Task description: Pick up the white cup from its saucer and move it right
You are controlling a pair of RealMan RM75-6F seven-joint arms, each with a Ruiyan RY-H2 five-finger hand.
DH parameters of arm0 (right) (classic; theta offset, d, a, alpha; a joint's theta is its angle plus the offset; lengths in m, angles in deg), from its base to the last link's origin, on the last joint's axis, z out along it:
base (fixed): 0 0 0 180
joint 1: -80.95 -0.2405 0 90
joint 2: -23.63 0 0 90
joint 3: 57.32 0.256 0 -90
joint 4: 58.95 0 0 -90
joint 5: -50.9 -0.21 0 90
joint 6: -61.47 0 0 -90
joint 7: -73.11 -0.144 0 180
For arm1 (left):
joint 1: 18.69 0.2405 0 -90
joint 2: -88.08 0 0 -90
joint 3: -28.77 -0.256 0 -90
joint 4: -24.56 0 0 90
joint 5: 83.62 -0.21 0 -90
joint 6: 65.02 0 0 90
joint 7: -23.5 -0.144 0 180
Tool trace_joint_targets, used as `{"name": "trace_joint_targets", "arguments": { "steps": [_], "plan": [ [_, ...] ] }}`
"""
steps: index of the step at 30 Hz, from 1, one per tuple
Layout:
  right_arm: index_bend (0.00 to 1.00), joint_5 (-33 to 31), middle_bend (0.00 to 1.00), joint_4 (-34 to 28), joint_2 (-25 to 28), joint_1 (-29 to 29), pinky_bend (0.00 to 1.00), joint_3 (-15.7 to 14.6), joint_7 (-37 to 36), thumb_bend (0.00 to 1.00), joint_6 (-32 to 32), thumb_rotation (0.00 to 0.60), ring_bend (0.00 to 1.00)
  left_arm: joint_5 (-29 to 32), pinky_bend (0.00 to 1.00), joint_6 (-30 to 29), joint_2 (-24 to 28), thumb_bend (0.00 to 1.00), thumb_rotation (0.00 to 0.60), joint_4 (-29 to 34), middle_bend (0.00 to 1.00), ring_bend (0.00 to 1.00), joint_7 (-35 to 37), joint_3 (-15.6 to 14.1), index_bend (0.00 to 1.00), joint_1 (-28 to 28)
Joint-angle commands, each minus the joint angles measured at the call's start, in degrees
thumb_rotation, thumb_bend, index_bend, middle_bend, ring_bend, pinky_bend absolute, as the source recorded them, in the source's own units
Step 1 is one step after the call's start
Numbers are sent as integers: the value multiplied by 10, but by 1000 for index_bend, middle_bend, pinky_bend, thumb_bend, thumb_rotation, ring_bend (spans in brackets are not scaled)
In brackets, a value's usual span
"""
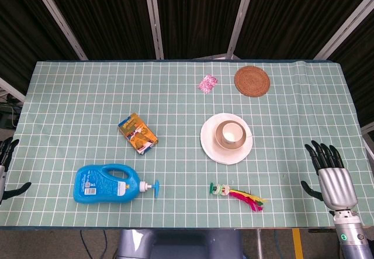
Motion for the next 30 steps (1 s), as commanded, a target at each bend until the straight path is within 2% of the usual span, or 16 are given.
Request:
{"name": "trace_joint_targets", "arguments": {
  "steps": [1,19,22,24,26,30],
  "plan": [
    [0,0,0,0,0,0,0,0,0,157,0,600,0,0,0,0,0,0,600,0,0,0,0,0,0,0],
    [3,9,0,-3,-12,-17,0,5,-10,153,-14,600,0,5,0,1,2,0,600,-5,0,0,16,4,0,0],
    [84,13,0,4,-28,-36,0,17,-16,154,-26,600,0,6,0,0,3,0,600,-4,0,0,17,5,0,0],
    [215,13,0,6,-41,-54,0,30,-9,161,-39,600,0,6,0,0,3,0,600,-4,0,0,18,5,0,0],
    [298,7,3,6,-54,-74,0,44,3,172,-55,600,0,6,0,0,4,0,600,-4,0,0,19,5,0,0],
    [380,-31,35,9,-90,-115,0,74,39,202,-101,600,0,7,0,3,5,0,600,-4,0,0,21,5,0,0]
  ]
}}
